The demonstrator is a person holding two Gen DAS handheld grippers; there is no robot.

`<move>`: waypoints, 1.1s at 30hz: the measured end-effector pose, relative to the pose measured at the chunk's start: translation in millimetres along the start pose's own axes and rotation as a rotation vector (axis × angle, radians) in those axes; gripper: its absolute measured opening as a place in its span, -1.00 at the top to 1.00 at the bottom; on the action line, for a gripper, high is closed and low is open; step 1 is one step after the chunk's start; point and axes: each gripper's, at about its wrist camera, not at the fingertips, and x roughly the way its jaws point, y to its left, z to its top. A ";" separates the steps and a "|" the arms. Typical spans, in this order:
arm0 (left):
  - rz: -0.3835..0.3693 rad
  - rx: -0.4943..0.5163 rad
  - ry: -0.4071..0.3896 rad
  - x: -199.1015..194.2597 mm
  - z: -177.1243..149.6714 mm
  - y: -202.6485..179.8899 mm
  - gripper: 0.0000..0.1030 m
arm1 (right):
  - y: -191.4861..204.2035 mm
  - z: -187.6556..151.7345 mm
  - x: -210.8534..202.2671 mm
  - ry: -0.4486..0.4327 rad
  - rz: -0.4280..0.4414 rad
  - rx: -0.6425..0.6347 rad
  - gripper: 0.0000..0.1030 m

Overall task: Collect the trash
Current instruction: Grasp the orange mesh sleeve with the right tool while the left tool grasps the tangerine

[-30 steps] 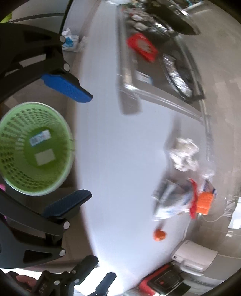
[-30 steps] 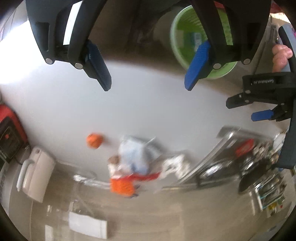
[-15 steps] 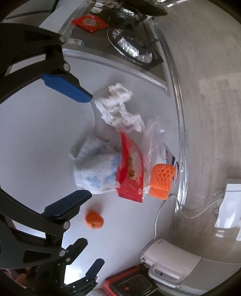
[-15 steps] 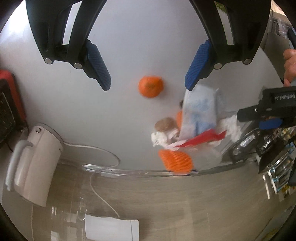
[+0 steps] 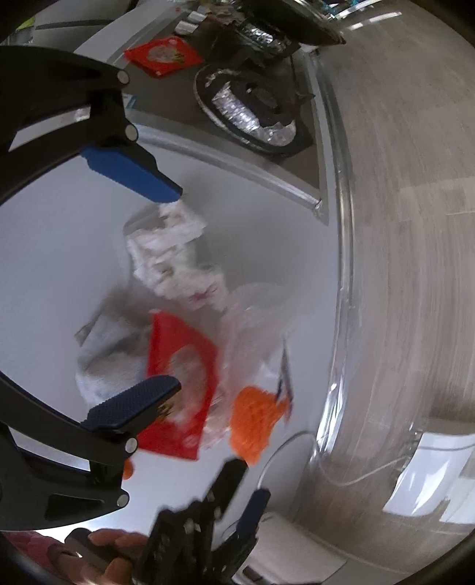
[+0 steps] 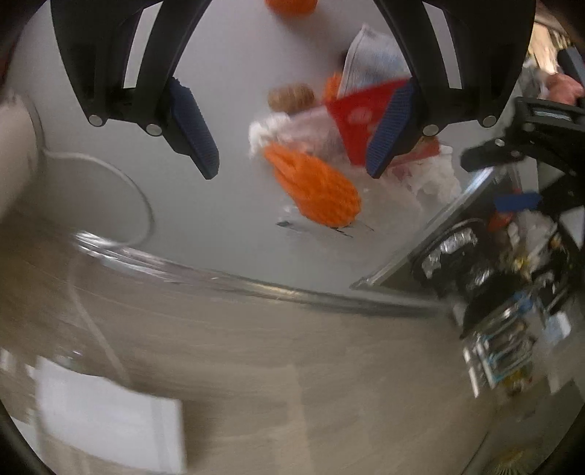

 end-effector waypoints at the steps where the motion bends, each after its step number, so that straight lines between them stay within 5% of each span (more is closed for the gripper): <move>1: 0.002 0.005 -0.001 1.2 2.8 -0.3 -0.77 | 2.4 1.6 8.1 0.015 0.011 -0.012 -0.59; 2: 0.003 0.012 0.000 2.3 5.4 -0.8 -0.77 | 4.3 2.3 16.2 0.030 0.017 -0.024 -0.53; 4: -0.007 0.019 0.001 4.5 10.0 -1.4 -0.77 | 9.3 1.4 29.0 0.068 0.019 -0.053 0.17; 6: -0.027 0.019 0.006 9.2 14.1 -1.7 -0.77 | 12.4 -1.9 33.1 0.099 0.028 -0.060 0.63; 19: -0.053 0.018 0.044 25.7 24.6 -13.5 -0.77 | -22.6 -41.4 -92.7 -0.075 0.046 0.150 0.69; 28: -0.255 0.281 0.019 -15.7 -33.4 -108.7 -0.77 | -50.0 -114.0 -131.5 -0.009 -0.068 0.282 0.68; 33: -0.290 0.408 0.042 -1.6 -68.1 -162.2 -0.77 | -53.2 -142.8 -136.7 0.011 -0.078 0.324 0.67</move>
